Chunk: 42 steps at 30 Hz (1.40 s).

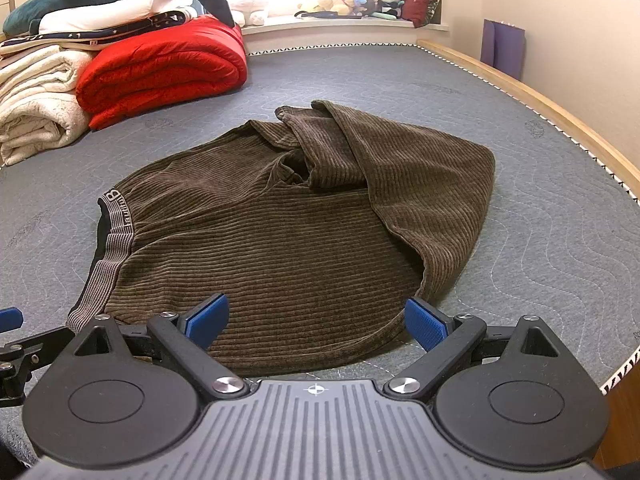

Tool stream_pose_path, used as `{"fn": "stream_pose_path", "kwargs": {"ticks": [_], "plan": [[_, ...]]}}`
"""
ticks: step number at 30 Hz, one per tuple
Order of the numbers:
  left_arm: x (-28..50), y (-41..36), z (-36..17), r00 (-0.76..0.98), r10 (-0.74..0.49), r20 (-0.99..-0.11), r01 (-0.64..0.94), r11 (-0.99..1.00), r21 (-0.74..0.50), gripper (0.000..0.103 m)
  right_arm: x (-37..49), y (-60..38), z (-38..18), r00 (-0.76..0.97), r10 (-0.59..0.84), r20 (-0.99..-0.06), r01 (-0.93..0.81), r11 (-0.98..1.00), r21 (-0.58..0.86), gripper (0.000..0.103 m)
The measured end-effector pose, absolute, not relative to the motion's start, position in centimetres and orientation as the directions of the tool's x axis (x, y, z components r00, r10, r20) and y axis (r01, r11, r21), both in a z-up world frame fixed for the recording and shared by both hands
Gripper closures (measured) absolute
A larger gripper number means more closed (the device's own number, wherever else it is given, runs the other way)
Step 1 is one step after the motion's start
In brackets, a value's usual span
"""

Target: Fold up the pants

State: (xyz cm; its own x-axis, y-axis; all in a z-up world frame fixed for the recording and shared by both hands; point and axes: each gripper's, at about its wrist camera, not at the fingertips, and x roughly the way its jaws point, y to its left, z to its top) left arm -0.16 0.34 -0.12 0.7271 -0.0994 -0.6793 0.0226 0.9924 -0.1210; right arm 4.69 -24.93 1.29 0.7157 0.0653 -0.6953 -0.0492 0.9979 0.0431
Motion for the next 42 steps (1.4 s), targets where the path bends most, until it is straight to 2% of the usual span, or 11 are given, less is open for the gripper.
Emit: {"fn": "stream_pose_path", "kwargs": {"ticks": [23, 34, 42], "plan": [[-0.5, 0.3, 0.3, 0.730, -0.114, -0.674, 0.035, 0.991, -0.130, 0.000, 4.4, -24.5, 1.5, 0.725, 0.081, -0.684, -0.075, 0.996, 0.038, 0.009], [-0.6, 0.5, 0.6, 0.731, -0.126, -0.671, 0.041, 0.989, -0.140, 0.000, 4.3, -25.4, 2.1, 0.756, 0.050, -0.653, -0.020, 0.998, 0.053, 0.019], [-0.4, 0.5, 0.4, 0.728, -0.125, -0.674, 0.044, 0.990, -0.136, 0.000, 4.3, -25.6, 2.2, 0.759, 0.057, -0.649, -0.016, 0.998, 0.068, 0.021]]}}
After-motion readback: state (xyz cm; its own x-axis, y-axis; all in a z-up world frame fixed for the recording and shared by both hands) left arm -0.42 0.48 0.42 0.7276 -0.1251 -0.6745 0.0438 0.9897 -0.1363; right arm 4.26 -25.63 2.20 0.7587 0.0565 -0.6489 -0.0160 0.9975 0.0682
